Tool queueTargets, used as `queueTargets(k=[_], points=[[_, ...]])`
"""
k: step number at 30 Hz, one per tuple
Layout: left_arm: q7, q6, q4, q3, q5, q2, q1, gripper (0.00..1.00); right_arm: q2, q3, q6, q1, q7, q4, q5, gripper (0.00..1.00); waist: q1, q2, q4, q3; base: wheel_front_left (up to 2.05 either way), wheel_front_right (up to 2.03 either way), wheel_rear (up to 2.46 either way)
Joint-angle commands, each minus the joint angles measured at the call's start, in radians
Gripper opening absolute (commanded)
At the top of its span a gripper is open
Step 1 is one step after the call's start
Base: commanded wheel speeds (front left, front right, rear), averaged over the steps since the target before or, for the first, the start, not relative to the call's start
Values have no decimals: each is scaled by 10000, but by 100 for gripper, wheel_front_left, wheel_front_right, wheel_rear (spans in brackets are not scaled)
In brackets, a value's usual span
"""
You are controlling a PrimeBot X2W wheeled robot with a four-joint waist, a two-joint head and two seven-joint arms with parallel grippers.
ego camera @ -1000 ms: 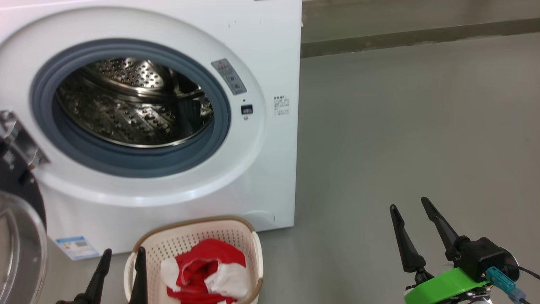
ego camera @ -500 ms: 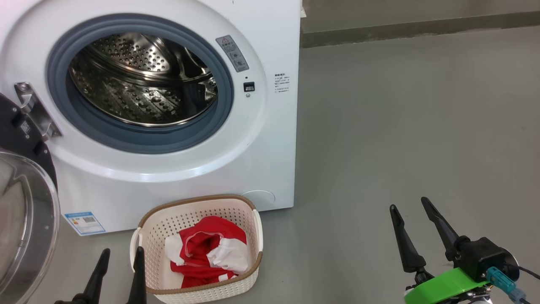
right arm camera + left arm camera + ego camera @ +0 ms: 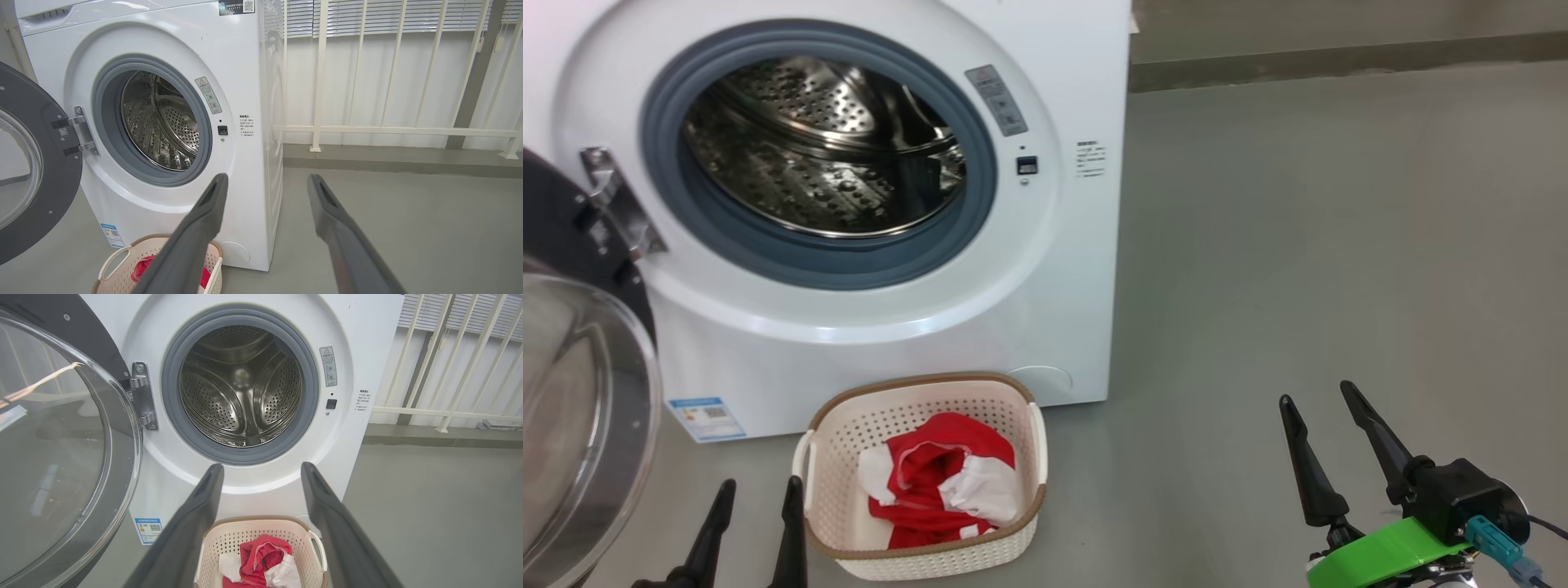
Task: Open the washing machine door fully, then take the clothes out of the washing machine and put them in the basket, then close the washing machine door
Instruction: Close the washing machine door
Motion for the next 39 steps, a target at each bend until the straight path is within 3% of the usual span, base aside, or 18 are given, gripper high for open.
queueTargets(k=[1, 28, 39], points=[[-120, 146, -362, 265, 155, 79, -387, 100, -37, 195, 65, -239, -65, -230, -26, 100, 0, 0, 281, -8, 0, 0, 0], [-120, 613, -735, 348, 460, 252, -422, 100, -37, 813, 65, -411, -65, -240, 312, 100, 0, 0, 3546, -211, 0, 0, 0], [-120, 739, -814, 330, 524, 355, -406, 100, -37, 1061, 65, -479, -65, -260, 354, 100, 0, 0, 4543, -217, 0, 0, 0]])
